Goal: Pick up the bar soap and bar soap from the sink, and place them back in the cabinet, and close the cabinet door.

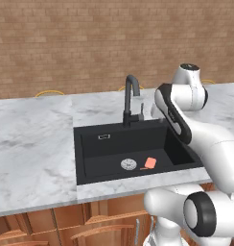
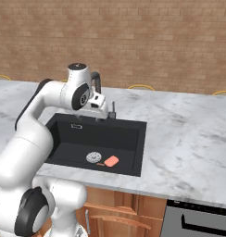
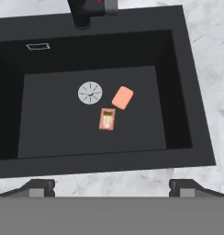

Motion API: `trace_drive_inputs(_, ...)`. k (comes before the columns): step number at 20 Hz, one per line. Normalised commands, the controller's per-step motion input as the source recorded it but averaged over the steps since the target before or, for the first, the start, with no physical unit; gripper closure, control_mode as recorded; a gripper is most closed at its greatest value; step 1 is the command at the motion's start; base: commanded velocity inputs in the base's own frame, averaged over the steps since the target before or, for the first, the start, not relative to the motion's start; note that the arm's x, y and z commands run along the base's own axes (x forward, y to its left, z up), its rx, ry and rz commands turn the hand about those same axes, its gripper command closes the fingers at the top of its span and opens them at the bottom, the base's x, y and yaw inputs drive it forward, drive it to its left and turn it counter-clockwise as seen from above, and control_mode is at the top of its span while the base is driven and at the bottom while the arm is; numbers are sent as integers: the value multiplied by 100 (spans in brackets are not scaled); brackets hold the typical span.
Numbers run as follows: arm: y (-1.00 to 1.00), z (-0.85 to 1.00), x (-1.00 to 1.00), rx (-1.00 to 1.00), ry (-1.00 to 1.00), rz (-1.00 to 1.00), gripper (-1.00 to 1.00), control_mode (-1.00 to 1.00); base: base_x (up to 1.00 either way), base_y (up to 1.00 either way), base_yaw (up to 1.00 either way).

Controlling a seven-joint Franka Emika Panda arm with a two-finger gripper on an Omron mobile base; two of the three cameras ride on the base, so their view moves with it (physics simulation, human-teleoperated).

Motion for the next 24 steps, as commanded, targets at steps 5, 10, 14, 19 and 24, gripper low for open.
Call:
trace_drive_inputs(5, -10, -28, 18, 0, 0, -8, -100, -100, 0, 0, 0)
trace_drive_inputs(10, -5, -24, 21, 0, 0, -10, -100, -100, 0, 0, 0)
trace_drive_inputs(14, -5, -27, 13, 0, 0, -12, -100, -100, 0, 0, 0)
trace_drive_inputs(19, -3, -31, 3, 1, 0, -12, -100, -100, 0, 0, 0)
trace_drive_inputs(24, 0, -33, 2, 1, -1, -12, -100, -100, 0, 0, 0)
